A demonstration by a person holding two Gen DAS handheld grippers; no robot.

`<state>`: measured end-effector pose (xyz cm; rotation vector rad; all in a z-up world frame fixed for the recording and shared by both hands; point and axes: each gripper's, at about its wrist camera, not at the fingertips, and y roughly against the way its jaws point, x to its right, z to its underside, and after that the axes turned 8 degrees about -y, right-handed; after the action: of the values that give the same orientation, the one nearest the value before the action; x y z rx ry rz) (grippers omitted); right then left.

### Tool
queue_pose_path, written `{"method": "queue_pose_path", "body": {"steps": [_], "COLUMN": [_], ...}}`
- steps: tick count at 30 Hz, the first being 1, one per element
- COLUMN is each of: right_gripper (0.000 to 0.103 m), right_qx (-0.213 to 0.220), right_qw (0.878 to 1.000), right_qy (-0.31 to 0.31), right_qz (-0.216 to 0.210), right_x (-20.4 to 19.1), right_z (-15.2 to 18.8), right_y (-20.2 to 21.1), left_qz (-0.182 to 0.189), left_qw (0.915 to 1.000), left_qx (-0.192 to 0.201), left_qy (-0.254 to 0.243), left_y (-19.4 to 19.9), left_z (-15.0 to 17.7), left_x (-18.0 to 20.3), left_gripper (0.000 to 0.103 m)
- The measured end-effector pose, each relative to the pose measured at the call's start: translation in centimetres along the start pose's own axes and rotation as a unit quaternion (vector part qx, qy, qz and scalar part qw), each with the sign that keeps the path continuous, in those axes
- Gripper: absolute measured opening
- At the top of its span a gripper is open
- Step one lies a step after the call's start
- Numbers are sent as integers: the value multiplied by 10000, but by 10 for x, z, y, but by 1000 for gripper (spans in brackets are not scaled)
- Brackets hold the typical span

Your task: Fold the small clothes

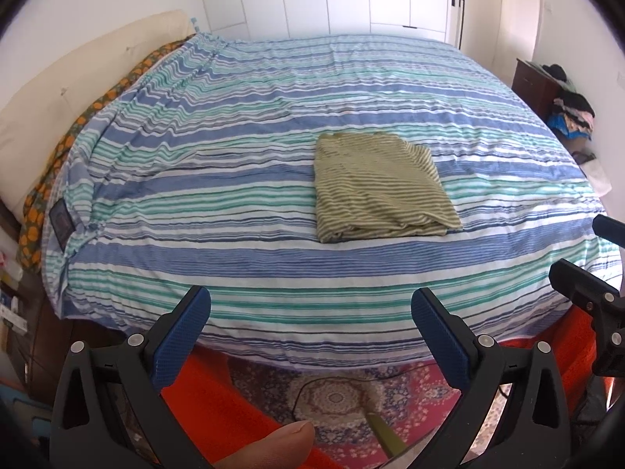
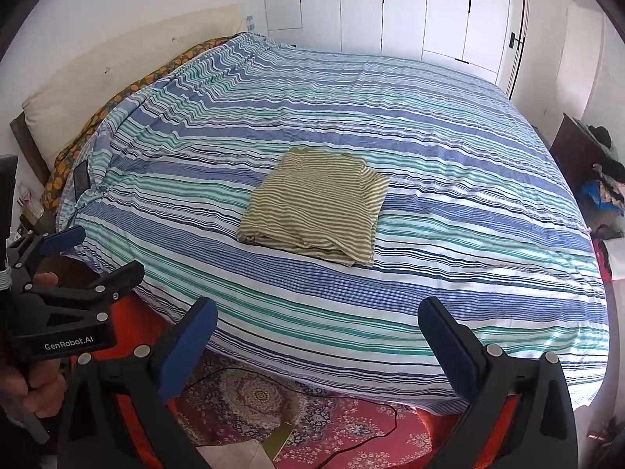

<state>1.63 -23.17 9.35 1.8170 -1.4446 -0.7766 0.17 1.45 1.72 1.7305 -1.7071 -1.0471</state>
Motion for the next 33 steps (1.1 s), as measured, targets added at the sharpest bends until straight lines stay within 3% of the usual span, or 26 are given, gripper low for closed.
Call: {"method": "queue_pose_path", "body": {"steps": [7,14,22,29,33], "right_gripper": [102,102,102,102,102], "right_qx": [-333,-263,-492,-475,-676], "right_qw": [9994,9995,9983,9983,9974], "right_qy": [-75,141,56,28,58], "right_qz": [-84,-107,-308,-332,-263], "right_x": [3,-8,-9,-12,-16], "right_z": [4,4,4,-1,-3], "right_y": [-10,-7,-6,1,0], "left_qz": [-85,-122,84,162,163], "left_qw": [10000,9999,9997,9995,9993], "left_qx": [-7,-80,-197,-184,-203], "left_qy": [-41,-84,-106,-222,-264], "left_y": [0,-3,-4,0,2], "left_z": [-1,-1,2,0,1], "left_x": [-1,0,1,5,5], "left_gripper": [102,103,103,103,102]}}
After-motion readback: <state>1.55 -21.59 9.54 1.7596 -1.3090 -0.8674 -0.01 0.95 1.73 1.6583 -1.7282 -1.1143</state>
